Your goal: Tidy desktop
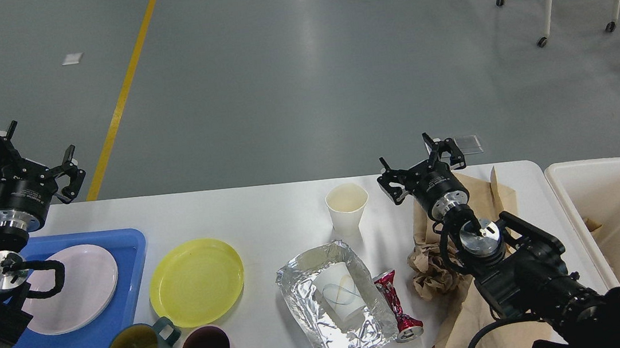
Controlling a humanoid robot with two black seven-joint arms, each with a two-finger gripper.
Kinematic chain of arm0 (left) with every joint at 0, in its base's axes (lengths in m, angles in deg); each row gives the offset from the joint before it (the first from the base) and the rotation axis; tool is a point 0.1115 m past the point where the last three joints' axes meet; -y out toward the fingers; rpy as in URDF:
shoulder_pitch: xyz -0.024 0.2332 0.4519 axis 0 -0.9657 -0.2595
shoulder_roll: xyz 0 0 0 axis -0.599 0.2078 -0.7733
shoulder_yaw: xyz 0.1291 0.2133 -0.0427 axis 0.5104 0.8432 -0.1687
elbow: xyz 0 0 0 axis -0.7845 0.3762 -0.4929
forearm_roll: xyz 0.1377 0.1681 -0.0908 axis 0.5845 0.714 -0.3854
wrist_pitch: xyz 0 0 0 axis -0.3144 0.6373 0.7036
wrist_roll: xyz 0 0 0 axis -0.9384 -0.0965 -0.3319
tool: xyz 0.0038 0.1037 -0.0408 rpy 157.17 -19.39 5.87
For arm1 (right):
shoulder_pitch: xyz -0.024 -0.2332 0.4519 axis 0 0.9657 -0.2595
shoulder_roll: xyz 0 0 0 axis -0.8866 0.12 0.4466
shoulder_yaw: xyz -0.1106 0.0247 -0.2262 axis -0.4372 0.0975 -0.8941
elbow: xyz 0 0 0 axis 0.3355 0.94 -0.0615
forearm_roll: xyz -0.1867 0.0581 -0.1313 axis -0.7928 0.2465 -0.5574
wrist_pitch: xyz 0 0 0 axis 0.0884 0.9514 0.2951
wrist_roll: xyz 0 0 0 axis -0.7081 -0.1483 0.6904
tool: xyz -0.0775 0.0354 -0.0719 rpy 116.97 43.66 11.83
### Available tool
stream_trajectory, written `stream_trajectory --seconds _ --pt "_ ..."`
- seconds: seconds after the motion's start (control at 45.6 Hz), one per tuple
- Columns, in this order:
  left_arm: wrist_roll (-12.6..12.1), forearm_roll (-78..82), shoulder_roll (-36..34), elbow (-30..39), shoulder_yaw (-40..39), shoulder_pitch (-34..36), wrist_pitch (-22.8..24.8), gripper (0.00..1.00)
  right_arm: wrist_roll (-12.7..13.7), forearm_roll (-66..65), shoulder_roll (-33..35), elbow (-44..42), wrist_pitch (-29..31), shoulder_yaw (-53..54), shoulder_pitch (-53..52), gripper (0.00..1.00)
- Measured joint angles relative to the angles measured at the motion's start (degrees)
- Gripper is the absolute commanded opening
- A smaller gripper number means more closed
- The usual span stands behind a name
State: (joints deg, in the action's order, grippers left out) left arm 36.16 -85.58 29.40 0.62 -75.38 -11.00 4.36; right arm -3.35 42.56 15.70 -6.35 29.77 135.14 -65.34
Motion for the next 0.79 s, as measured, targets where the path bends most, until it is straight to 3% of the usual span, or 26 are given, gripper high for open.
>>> stream_trajectory --seconds 0.79 --pt "-0.59 0.18 0.02 0.16 1.12 -0.38 -0.74 0.97 0.00 0.00 0.00 0.05 0.00 0.00 0.00 1.00"
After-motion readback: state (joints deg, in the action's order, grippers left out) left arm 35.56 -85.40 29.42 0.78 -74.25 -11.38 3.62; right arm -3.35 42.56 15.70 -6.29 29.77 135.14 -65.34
